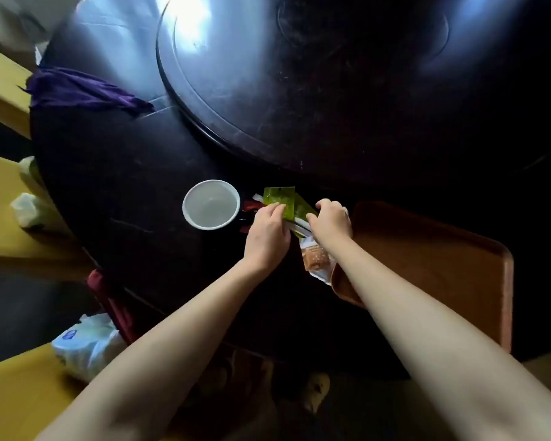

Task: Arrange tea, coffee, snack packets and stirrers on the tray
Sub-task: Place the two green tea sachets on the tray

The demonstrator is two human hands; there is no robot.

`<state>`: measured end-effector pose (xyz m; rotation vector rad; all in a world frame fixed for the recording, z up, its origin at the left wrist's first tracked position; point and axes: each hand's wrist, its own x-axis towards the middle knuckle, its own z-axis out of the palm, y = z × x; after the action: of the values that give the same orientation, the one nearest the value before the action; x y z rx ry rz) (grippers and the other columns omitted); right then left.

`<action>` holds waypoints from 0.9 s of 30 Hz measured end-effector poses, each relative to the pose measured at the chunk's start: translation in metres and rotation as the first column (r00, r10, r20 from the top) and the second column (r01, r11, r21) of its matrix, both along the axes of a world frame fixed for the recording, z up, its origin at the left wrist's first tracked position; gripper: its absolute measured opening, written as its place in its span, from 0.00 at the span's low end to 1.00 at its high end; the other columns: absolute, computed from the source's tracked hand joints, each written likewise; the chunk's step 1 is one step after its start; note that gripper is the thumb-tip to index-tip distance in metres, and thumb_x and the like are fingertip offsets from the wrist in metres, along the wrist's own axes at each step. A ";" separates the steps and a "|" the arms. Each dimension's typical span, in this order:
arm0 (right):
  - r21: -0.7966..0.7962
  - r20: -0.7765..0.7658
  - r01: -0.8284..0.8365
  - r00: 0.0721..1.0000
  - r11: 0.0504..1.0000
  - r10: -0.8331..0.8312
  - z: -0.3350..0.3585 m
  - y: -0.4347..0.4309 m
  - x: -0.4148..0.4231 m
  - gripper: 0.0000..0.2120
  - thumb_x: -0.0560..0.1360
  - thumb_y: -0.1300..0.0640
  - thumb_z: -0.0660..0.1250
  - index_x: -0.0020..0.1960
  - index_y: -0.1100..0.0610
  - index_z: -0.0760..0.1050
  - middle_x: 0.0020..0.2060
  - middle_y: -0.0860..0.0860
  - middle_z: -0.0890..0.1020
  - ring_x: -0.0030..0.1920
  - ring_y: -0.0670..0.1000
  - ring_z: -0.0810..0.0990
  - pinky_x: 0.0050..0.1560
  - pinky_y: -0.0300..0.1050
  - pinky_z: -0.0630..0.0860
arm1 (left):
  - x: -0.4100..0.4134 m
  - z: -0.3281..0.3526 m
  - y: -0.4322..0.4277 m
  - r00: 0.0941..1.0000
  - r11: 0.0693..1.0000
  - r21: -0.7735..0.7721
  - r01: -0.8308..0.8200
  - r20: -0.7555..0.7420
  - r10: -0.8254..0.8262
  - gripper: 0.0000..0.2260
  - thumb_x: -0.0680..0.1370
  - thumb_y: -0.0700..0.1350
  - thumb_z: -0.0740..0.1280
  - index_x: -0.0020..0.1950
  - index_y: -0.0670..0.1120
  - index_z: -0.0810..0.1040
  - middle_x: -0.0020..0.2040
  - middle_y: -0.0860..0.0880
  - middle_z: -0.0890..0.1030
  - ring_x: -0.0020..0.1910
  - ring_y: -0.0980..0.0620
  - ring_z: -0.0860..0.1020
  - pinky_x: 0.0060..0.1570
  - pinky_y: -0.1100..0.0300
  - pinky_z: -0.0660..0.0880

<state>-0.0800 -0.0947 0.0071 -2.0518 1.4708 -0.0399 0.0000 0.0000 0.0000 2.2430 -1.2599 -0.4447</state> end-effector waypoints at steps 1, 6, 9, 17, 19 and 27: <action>0.004 0.005 0.020 1.000 1.000 -0.020 -0.002 0.000 0.002 0.17 0.75 0.54 0.63 0.61 0.60 0.71 0.61 0.59 0.74 0.63 0.60 0.69 0.60 0.51 0.69 | -0.001 -0.001 -0.010 1.000 1.000 -0.007 -0.004 0.017 0.004 0.19 0.75 0.38 0.60 0.65 0.35 0.69 0.65 0.36 0.72 0.66 0.40 0.68 0.65 0.53 0.64; 0.019 0.052 0.102 0.993 0.995 -0.103 -0.018 -0.008 0.011 0.17 0.73 0.55 0.65 0.59 0.61 0.71 0.59 0.60 0.74 0.62 0.60 0.70 0.60 0.53 0.70 | 0.007 -0.005 -0.051 0.993 0.979 0.184 -0.087 0.092 0.071 0.18 0.76 0.45 0.62 0.60 0.36 0.67 0.61 0.36 0.72 0.62 0.40 0.67 0.60 0.51 0.65; 0.086 0.115 0.114 0.986 0.990 -0.124 -0.027 -0.013 0.009 0.11 0.71 0.55 0.67 0.51 0.59 0.76 0.53 0.59 0.78 0.56 0.59 0.75 0.56 0.53 0.74 | 0.014 -0.012 -0.060 0.982 0.960 0.258 -0.110 0.176 0.065 0.17 0.75 0.47 0.64 0.57 0.37 0.68 0.58 0.37 0.73 0.59 0.40 0.68 0.56 0.51 0.67; 0.260 0.357 0.160 0.901 0.952 -0.248 -0.025 -0.023 -0.012 0.07 0.69 0.57 0.68 0.46 0.59 0.76 0.44 0.54 0.81 0.47 0.55 0.80 0.50 0.52 0.78 | 0.015 -0.012 -0.050 0.972 0.984 0.082 -0.161 0.189 0.143 0.14 0.72 0.37 0.59 0.57 0.37 0.71 0.51 0.34 0.78 0.52 0.35 0.74 0.50 0.49 0.68; 0.289 0.410 0.177 0.865 0.941 -0.289 -0.022 -0.022 -0.021 0.07 0.70 0.57 0.67 0.46 0.58 0.75 0.45 0.57 0.82 0.46 0.58 0.81 0.49 0.58 0.79 | 0.015 -0.009 -0.047 0.964 0.980 0.039 -0.195 0.192 0.184 0.18 0.72 0.37 0.59 0.62 0.39 0.70 0.52 0.35 0.79 0.52 0.36 0.75 0.48 0.48 0.69; 0.302 0.653 0.278 0.637 0.912 -0.410 -0.004 -0.013 -0.066 0.05 0.74 0.59 0.65 0.41 0.51 0.72 0.39 0.55 0.80 0.39 0.51 0.79 0.37 0.42 0.76 | 0.006 0.013 -0.043 0.926 0.868 -0.324 -0.377 -0.101 0.365 0.16 0.72 0.37 0.62 0.59 0.45 0.76 0.48 0.43 0.84 0.43 0.49 0.82 0.47 0.58 0.75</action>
<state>-0.1459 -0.1078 0.0034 -1.3243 1.2625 -0.7543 0.0063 -0.0430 0.0132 2.0966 -0.7817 -0.1092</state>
